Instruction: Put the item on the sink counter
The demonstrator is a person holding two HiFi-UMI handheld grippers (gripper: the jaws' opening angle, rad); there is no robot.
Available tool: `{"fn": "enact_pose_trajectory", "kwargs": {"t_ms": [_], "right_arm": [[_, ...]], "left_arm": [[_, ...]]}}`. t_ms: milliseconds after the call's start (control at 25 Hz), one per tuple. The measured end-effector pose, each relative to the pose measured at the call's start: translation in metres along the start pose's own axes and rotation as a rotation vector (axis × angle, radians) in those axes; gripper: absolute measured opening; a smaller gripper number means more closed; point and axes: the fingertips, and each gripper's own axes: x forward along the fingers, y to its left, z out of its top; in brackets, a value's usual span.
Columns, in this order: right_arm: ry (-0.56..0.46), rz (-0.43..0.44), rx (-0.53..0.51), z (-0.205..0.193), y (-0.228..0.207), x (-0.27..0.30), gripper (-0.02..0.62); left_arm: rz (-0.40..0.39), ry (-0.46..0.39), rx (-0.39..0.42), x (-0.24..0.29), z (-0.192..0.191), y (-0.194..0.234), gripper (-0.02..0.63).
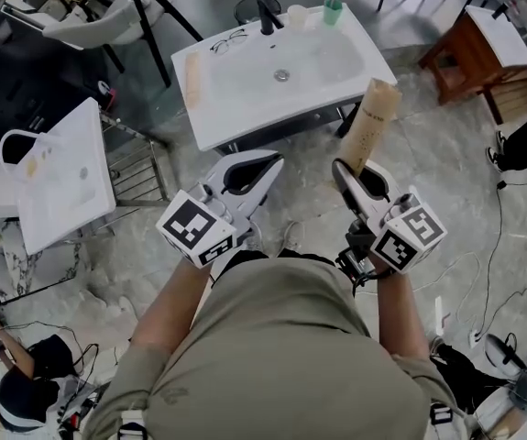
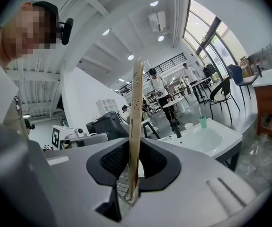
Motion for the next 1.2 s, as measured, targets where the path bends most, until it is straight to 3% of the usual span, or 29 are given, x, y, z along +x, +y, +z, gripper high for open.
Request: {"fn": "enact_pose_trajectory", "kwargs": {"t_ms": [600, 920, 1200], "right_arm": [[-0.013, -0.013, -0.001, 0.019, -0.057, -0.019, 0.067], [0.006, -0.022, -0.013, 0.026, -0.079, 0.007, 0.067], [0.024, -0.04, -0.009, 0.043, -0.11, 0.064, 0.066]], "left_arm": [[0.014, 0.006, 0.006, 0.048, 0.002, 0.001, 0.006], [-0.003, -0.004, -0.019, 0.071, -0.001, 0.032, 0.006], [-0.038, 0.001, -0.026, 0.104, 0.008, 0.092, 0.006]]}}
